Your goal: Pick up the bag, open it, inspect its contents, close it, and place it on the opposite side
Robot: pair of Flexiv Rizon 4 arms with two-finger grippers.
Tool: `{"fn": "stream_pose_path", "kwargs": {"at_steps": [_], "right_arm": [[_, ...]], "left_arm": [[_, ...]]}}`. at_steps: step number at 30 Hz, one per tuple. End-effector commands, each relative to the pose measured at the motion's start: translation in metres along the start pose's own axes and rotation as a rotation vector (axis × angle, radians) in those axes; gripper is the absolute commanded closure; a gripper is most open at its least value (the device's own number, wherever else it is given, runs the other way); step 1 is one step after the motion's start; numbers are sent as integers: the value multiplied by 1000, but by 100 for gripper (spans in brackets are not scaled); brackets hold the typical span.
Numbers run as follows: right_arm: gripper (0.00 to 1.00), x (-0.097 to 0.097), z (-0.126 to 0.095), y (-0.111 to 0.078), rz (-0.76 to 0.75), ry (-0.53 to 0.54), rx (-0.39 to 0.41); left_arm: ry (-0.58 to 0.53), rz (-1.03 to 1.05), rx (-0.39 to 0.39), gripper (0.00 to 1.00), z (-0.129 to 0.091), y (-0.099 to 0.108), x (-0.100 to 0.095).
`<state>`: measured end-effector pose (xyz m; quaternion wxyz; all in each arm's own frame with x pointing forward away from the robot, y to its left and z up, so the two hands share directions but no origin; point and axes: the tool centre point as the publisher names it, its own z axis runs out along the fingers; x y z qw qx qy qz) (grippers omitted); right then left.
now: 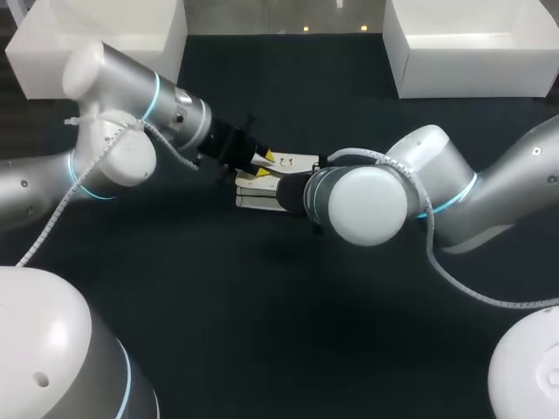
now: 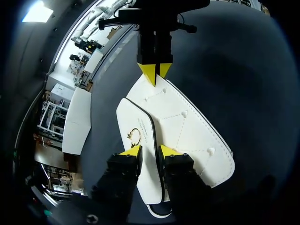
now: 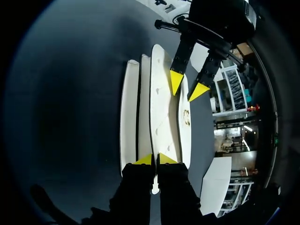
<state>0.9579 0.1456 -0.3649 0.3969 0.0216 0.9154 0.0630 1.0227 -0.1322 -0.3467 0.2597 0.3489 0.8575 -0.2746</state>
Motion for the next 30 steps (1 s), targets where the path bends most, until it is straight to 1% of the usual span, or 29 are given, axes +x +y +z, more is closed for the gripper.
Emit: {"fn": "stream_pose_path", "kwargs": {"at_steps": [1, 3, 4, 5, 6, 11, 14, 18, 21, 26, 30], "right_arm": [[100, 2, 0, 0, 0, -7, -5], [100, 2, 0, 0, 0, -7, -5], [100, 2, 0, 0, 0, -7, -5], [100, 2, 0, 0, 0, -7, -5], [100, 2, 0, 0, 0, -7, -5], [100, 2, 0, 0, 0, -7, -5], [100, 2, 0, 0, 0, -7, -5], [100, 2, 0, 0, 0, -7, -5], [100, 2, 0, 0, 0, -7, -5], [100, 2, 0, 0, 0, -7, -5], [100, 2, 0, 0, 0, -7, -5]], "left_arm": [[-4, -5, -7, 80, 6, 2, 1], [-7, -12, -16, 89, 7, 3, 0], [-9, -15, -17, 92, 7, 3, 0], [-12, -19, -19, 99, 6, 4, 0], [-15, -22, -21, 100, 6, 4, -1], [-23, -48, -34, 100, 2, 5, -4], [-15, -100, -19, 100, -3, 6, -10], [14, -196, 14, 100, -13, 10, -23], [41, -292, 58, 100, -22, 18, -37], [77, -386, 86, 100, -30, 28, -55], [105, -418, 85, 100, -32, 32, -60]]}}
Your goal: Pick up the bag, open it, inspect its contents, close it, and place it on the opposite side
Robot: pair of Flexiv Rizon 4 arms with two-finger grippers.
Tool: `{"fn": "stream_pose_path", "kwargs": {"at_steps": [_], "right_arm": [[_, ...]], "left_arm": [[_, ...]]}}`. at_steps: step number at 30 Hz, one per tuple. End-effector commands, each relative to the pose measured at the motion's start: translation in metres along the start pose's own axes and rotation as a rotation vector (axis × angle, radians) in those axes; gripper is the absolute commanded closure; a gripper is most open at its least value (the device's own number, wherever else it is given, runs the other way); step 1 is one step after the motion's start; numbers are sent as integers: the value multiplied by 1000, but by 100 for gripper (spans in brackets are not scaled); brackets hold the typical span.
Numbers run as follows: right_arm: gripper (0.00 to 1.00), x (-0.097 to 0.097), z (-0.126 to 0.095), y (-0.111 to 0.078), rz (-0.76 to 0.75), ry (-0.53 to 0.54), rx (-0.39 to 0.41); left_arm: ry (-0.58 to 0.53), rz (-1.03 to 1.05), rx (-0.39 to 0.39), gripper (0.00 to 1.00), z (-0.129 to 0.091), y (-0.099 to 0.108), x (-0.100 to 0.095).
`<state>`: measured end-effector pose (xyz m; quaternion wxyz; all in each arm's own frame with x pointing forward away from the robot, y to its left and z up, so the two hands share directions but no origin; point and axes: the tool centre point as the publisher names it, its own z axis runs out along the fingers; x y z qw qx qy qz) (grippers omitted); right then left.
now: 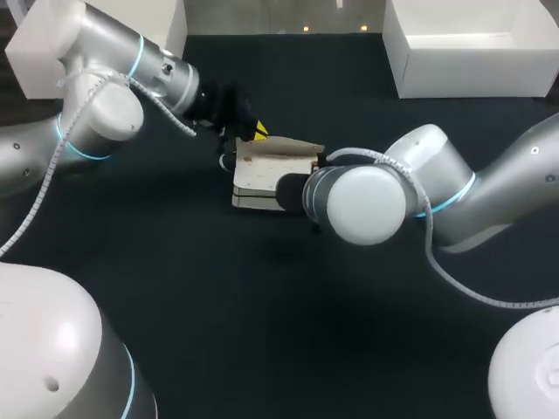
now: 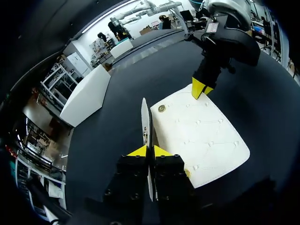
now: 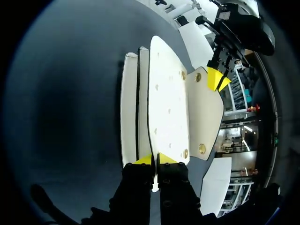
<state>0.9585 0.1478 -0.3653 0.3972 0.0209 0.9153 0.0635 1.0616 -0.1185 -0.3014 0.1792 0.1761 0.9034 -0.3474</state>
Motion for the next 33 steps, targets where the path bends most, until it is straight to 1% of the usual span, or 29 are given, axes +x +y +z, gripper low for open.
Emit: {"fn": "stream_pose_path", "kwargs": {"at_steps": [1, 4, 9, 11, 12, 13, 15, 18, 19, 21, 24, 29, 33], "right_arm": [[100, 2, -1, -2, 1, -6, -3], [100, 2, -1, -2, 1, -6, -3], [100, 2, -1, -2, 1, -6, -3], [100, 2, -1, -2, 1, -6, -3], [100, 2, -1, -2, 1, -6, -3], [100, 2, -1, -2, 1, -6, -3], [100, 2, -1, -2, 1, -6, -3], [100, 2, -1, -2, 1, -6, -3], [100, 2, -1, -2, 1, -6, -3], [100, 2, -1, -2, 1, -6, -3], [100, 2, -1, -2, 1, -6, -3], [100, 2, -1, -2, 1, -6, -3], [100, 2, -1, -2, 1, -6, -3]], "left_arm": [[90, -10, -2, 100, -1, 2, -15], [98, -9, 1, 100, 0, 2, -13], [112, 5, 12, 100, 4, 3, -2], [111, 16, 9, 73, 6, 4, 4], [111, 16, 9, 69, 6, 4, 4], [109, 20, 10, 60, 7, 4, 7], [102, 26, 8, 53, 8, 5, 12], [94, 28, 2, 50, 9, 4, 16], [89, 30, -4, 46, 10, 4, 17], [85, 30, -6, 47, 11, 4, 20], [79, 22, -15, 50, 14, 4, 21], [65, -6, -41, 53, 24, 8, 17], [72, -22, -51, 52, 33, 12, 14]]}}
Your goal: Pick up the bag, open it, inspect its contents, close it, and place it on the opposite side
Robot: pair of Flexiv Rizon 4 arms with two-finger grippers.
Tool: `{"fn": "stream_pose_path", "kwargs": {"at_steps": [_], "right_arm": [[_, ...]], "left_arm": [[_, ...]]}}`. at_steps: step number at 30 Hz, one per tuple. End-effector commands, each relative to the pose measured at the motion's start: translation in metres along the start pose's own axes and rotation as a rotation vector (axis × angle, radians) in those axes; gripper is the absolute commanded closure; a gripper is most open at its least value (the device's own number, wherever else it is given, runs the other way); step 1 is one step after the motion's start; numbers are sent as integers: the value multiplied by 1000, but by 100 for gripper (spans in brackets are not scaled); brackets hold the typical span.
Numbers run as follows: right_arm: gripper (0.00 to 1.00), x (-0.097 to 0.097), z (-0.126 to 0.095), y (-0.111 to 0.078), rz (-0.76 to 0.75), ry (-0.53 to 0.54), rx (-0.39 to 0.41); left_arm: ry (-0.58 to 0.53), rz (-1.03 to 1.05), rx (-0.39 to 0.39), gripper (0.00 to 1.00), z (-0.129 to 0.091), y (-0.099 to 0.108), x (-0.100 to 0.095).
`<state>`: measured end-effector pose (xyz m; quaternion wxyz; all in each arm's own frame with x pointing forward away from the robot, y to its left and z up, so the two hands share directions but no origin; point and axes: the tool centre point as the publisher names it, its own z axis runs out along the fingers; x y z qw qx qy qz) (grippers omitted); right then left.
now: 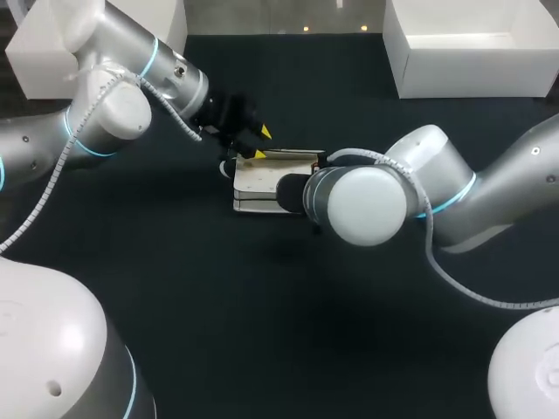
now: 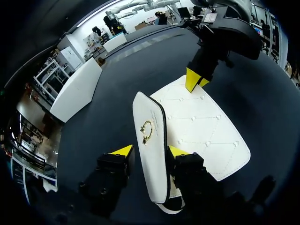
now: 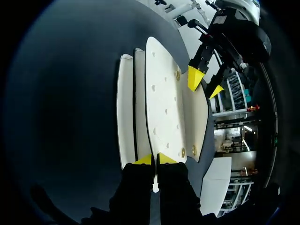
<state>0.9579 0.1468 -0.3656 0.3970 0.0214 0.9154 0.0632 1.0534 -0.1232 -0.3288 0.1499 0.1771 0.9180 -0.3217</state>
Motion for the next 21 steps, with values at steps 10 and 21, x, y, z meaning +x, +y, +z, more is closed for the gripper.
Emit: {"fn": "stream_pose_path", "kwargs": {"at_steps": [10, 21], "right_arm": [[100, 2, 0, -1, 1, -7, -4], [100, 2, 0, -1, 1, -7, -4]], "left_arm": [[6, -56, -14, 53, 24, 11, -17], [21, -83, -14, 55, 29, 16, -20]]}}
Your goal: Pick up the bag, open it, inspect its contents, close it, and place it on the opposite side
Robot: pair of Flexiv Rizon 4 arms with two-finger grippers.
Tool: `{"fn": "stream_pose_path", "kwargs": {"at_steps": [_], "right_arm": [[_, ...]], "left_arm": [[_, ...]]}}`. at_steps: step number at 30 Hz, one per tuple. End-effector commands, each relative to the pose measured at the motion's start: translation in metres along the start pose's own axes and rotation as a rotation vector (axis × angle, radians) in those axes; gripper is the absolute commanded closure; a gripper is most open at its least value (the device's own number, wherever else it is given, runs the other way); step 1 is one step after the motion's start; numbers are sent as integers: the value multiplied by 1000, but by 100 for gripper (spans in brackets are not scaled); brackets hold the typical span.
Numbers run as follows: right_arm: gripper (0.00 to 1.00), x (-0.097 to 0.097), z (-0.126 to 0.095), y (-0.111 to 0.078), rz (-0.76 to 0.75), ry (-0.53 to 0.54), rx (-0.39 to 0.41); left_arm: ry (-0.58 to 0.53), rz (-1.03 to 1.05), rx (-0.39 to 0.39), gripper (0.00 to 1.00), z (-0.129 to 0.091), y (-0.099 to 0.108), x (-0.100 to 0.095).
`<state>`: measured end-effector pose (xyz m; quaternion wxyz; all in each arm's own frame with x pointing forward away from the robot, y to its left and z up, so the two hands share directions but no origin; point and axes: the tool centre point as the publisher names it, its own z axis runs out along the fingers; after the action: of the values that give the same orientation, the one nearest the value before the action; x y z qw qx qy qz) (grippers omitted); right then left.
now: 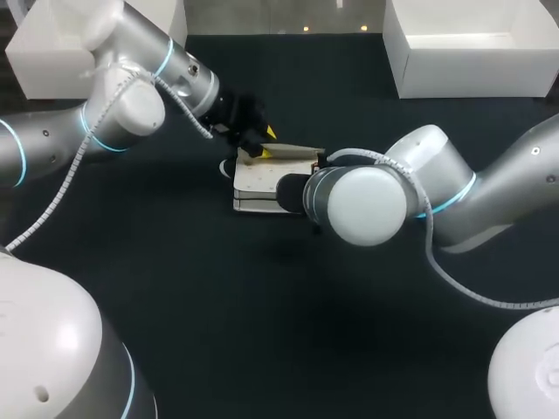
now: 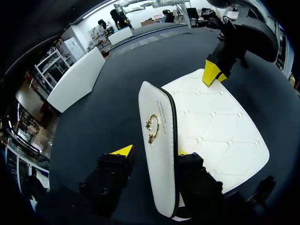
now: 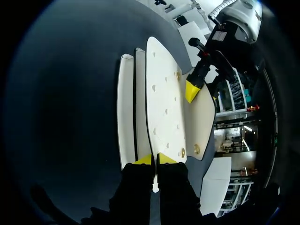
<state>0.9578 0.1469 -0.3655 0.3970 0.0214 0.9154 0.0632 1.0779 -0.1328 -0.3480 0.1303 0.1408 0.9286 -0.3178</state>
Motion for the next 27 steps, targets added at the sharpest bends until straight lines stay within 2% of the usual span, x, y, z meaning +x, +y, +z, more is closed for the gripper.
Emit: {"fn": "stream_pose_path", "kwargs": {"at_steps": [1, 4, 6, 11, 17, 23, 27], "right_arm": [[100, 2, 0, -1, 1, -7, -4], [100, 2, 0, -1, 1, -7, -4], [100, 2, 0, -1, 1, -7, -4], [100, 2, 0, -1, 1, -7, -4], [100, 2, 0, -1, 1, -7, -4], [100, 2, 0, -1, 1, -7, -4], [100, 2, 0, -1, 1, -7, -4]], "left_arm": [[3, -2, 4, 58, 4, 2, -4], [2, -3, 4, 60, 4, 3, -3], [1, 2, 8, 51, 1, 1, 0], [-47, 31, 17, 50, -12, -5, 8], [-69, 34, 14, 42, -13, -5, 12], [-53, 10, 2, 47, -2, -2, 6], [-46, -18, 2, 63, 2, 0, -1]]}}
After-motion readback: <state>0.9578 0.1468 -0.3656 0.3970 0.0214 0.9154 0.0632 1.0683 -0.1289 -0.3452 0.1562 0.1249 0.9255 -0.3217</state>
